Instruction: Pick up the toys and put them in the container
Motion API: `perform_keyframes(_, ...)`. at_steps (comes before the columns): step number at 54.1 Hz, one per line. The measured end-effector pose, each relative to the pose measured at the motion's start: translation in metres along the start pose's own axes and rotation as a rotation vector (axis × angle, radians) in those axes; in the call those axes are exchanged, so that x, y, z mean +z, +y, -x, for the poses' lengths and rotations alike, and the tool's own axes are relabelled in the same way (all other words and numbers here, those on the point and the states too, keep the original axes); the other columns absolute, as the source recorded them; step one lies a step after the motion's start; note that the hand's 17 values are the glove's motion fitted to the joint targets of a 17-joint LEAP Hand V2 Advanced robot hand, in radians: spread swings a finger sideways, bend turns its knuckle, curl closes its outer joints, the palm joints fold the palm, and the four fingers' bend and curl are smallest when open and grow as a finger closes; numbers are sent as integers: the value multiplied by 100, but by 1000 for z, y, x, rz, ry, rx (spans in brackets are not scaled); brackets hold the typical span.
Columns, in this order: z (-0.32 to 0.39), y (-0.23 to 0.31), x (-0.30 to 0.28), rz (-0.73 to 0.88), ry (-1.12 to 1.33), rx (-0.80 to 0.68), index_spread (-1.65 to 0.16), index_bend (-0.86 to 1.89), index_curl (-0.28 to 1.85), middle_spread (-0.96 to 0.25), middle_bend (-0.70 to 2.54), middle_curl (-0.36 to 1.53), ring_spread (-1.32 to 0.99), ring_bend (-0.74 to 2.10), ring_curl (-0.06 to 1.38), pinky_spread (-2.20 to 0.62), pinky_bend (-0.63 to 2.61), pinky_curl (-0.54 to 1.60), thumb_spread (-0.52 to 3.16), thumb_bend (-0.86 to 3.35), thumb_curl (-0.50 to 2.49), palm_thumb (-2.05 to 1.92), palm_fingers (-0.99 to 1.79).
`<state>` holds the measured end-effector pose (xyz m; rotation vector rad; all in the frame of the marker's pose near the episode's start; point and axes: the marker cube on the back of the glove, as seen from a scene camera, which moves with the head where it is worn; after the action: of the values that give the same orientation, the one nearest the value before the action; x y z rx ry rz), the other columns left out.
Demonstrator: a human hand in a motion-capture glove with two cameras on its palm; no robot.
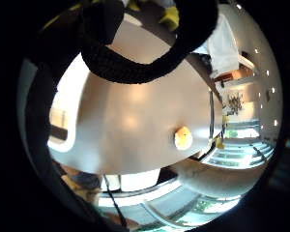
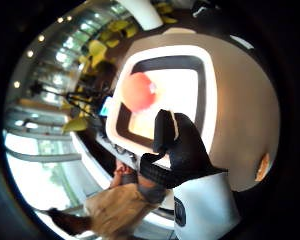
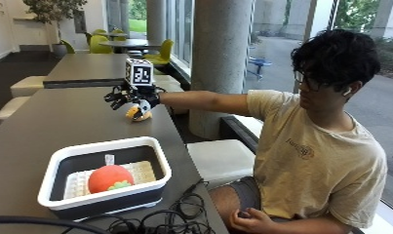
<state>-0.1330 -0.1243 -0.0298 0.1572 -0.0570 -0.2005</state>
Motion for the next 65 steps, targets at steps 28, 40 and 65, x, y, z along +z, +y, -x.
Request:
perform_keyframes(28,-126,104,49,84,9,256,-36,31,50,-6,15,26,-4,18,33,0,92,30,142,-1,30,11,-4)
perform_keyframes(40,-113,110,51,26,-102,225,-37,34,51,-7,15,26,-5,18,32,1,90,31,141,-1,30,9,-3)
perform_keyframes(65,-127,124,32,28,17,301,-37,36,51,-7,15,25,-7,18,32,0,89,32,141,-1,30,8,-3)
